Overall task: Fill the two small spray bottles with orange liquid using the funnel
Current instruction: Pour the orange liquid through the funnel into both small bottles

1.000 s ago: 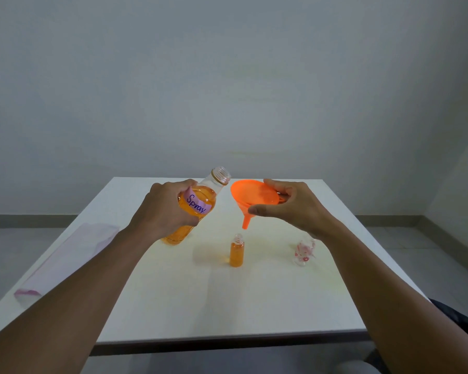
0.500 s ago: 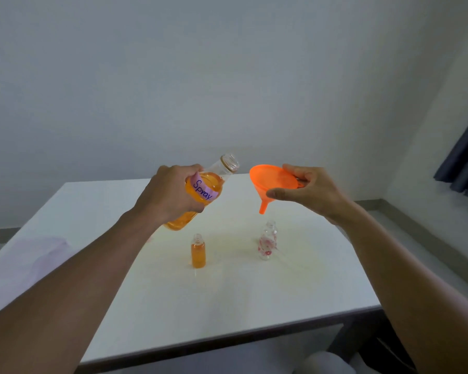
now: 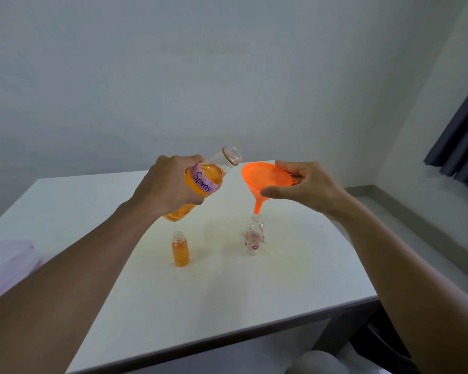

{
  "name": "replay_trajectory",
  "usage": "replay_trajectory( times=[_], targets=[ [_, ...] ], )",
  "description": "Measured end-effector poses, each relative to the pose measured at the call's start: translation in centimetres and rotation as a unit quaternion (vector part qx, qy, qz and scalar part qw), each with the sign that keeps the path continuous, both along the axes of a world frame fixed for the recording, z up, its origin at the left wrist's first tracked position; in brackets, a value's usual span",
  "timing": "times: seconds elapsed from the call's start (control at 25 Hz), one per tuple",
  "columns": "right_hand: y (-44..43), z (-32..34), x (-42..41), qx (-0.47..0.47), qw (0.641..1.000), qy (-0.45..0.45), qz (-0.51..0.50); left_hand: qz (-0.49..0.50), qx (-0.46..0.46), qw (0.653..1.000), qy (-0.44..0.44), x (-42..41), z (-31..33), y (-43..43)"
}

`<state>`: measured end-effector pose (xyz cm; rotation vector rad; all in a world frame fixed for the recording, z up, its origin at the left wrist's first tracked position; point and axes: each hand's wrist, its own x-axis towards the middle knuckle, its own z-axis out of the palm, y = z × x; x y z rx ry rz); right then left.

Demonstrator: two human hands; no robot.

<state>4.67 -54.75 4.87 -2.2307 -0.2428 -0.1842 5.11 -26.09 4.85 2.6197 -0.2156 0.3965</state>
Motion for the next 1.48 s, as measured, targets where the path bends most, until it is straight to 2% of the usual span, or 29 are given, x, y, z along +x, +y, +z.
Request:
replay_trajectory(
  times=[1.48],
  targets=[
    [-0.5, -0.6, -0.4, 0.041, 0.999, 0.016, 0.031, -0.004, 0.056, 0.998, -0.001, 0.3, 0.3, -1.2]
  ],
)
